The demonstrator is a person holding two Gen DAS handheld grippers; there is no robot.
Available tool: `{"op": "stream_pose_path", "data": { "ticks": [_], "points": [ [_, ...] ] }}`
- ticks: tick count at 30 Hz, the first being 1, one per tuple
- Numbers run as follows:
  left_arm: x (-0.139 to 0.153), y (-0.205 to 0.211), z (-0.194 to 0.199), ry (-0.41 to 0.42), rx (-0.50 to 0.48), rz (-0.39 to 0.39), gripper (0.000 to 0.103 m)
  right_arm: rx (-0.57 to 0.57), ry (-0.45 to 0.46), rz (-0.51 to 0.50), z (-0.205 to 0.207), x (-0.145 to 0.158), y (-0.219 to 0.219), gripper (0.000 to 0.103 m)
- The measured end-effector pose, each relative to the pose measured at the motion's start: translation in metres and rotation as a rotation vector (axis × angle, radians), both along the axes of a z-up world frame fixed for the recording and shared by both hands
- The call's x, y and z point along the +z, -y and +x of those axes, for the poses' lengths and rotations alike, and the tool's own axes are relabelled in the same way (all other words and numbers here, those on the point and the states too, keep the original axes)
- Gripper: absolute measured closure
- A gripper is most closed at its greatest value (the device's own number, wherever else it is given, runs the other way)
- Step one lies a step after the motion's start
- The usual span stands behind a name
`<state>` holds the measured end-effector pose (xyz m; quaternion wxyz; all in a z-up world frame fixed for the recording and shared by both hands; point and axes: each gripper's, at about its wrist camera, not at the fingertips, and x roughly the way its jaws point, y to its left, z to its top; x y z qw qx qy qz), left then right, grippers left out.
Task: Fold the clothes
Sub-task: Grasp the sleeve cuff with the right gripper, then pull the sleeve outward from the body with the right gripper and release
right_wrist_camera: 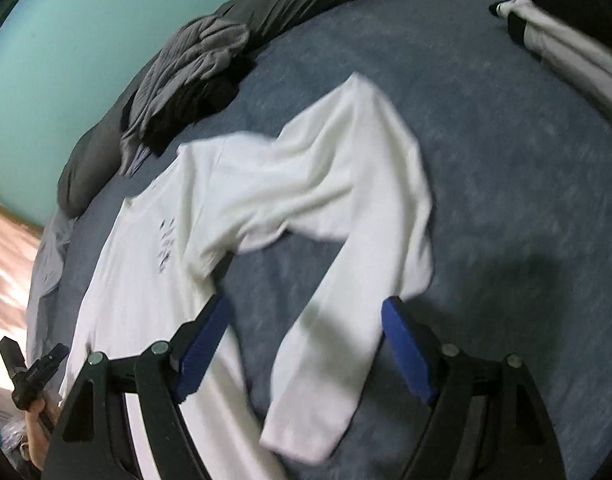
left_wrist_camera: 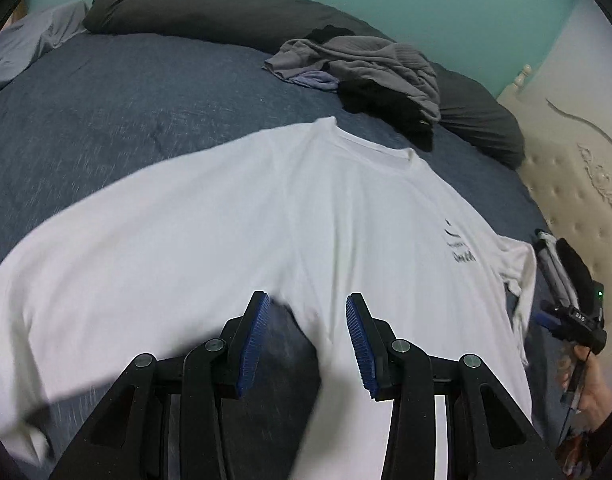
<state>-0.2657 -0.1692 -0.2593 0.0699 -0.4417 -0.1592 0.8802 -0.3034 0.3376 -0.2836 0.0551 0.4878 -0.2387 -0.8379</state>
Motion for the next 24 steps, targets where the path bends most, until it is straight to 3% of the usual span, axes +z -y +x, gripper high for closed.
{"op": "stream_pose_path", "data": {
  "ticks": [5, 10, 17, 24],
  "points": [
    [-0.005, -0.017, 0.044, -0.019, 0.01, 0.009, 0.059, 0.032, 0.038, -0.007, 0.026, -0.005, 0.015, 0.036],
    [-0.017, -0.024, 0.069, -0.011, 0.019, 0.025, 0.059, 0.086, 0.069, 0.057, 0.048, -0.013, 0.033, 0.049],
    [-0.026, -0.028, 0.088, -0.007, 0.02, 0.02, 0.059, 0.064, 0.12, 0.113, 0.06, -0.03, 0.035, 0.056],
    [-0.034, -0.033, 0.096, -0.006, 0.008, 0.032, 0.059, 0.083, 0.105, 0.184, 0.065, -0.028, 0.03, 0.096]
  ]
}}
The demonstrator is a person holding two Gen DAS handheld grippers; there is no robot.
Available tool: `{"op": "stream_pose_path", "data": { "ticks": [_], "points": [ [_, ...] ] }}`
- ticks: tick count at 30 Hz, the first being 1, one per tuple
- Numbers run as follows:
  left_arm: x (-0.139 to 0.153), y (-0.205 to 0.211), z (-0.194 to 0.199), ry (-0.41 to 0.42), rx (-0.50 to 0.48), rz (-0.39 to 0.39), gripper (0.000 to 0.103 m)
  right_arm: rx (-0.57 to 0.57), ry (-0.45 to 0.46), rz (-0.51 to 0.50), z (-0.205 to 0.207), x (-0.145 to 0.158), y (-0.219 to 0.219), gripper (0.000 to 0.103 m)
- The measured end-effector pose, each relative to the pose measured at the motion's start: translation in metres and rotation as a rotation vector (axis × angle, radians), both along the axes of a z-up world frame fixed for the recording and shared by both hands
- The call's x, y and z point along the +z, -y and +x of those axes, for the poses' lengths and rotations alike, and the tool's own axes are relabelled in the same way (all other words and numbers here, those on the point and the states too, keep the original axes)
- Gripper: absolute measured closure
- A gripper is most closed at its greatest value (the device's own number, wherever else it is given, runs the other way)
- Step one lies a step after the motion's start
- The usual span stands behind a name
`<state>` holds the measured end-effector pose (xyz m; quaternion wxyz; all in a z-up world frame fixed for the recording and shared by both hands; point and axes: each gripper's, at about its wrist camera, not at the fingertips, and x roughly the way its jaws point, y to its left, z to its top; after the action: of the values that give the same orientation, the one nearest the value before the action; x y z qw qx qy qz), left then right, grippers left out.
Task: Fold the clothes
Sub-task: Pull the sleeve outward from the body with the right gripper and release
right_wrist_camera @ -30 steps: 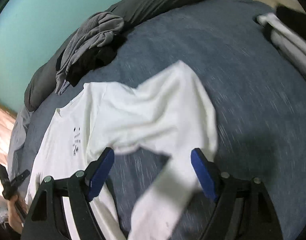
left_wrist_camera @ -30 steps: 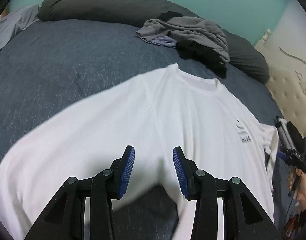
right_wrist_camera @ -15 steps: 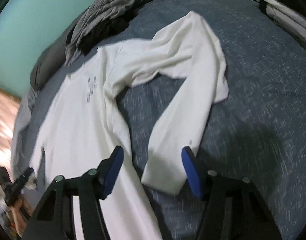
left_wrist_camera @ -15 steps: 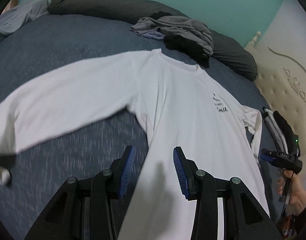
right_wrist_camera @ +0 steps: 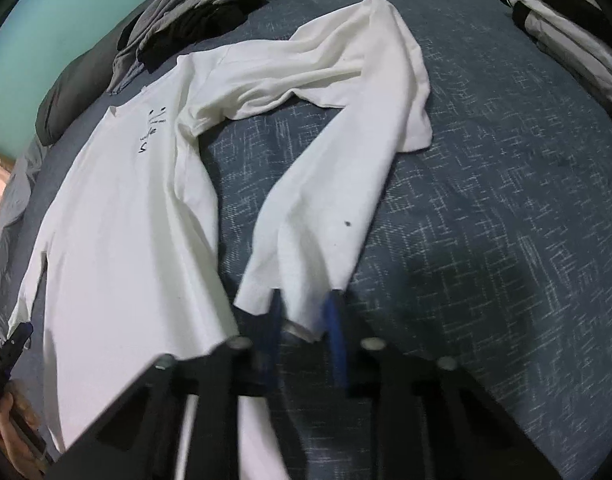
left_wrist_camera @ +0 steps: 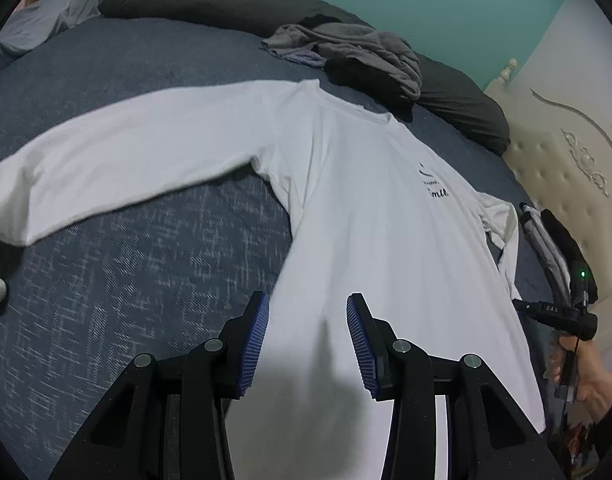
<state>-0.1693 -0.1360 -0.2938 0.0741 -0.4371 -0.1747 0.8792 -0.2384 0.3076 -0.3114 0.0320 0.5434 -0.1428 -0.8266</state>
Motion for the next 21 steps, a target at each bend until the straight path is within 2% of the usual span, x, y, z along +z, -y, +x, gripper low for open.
{"op": "stream_pose_path", "data": {
  "ticks": [4, 10, 21],
  "points": [
    [-0.004, -0.002, 0.0, 0.0, -0.007, -0.009, 0.059, -0.028, -0.05, -0.006, 0.006, 0.014, -0.014, 0.098],
    [-0.005, -0.002, -0.001, -0.006, -0.004, -0.016, 0.055, -0.077, -0.134, -0.002, 0.01, 0.062, -0.06, 0.098],
    [-0.007, -0.011, 0.0, -0.001, -0.027, -0.046, 0.054, -0.166, -0.212, 0.116, 0.002, 0.131, -0.146, 0.098]
  ]
}}
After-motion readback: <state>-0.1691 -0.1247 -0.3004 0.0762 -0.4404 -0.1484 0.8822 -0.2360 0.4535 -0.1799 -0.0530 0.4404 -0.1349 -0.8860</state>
